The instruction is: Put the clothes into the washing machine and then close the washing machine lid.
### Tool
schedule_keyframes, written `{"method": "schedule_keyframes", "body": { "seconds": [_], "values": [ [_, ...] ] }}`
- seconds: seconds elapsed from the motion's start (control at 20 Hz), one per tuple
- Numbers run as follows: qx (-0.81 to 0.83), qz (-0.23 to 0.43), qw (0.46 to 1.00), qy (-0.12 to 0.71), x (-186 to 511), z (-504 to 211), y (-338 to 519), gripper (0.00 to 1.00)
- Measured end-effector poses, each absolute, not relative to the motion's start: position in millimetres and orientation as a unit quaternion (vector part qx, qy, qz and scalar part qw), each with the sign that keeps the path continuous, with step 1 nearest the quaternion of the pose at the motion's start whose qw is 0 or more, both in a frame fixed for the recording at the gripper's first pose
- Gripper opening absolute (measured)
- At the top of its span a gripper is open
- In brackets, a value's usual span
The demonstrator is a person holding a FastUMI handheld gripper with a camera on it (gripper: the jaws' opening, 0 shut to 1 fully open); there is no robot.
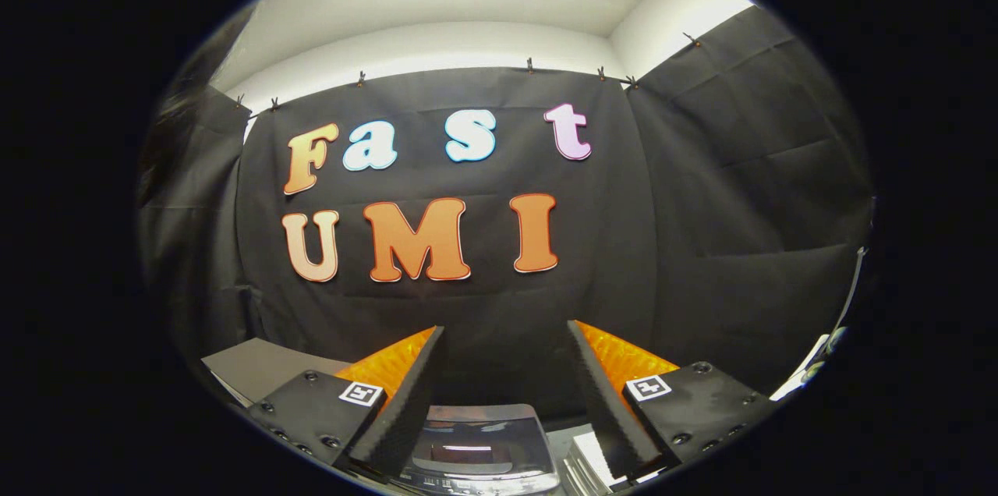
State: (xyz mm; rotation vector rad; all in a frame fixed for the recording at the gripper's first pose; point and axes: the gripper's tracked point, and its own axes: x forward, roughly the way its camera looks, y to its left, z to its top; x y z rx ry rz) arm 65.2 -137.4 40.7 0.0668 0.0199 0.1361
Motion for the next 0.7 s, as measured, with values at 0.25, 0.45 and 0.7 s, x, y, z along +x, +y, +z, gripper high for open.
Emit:
{"method": "schedule_keyframes", "body": {
  "seconds": [0.25,0.45,0.7],
  "values": [
    [0.032,0.063,0.997,0.003,51.8,49.4,-152.7,0.98],
    [0.052,0.067,0.996,-0.003,48.4,44.9,-156.6,0.98],
    [0.068,0.063,0.996,0.001,50.2,34.5,-167.5,0.97]
  ]
}}
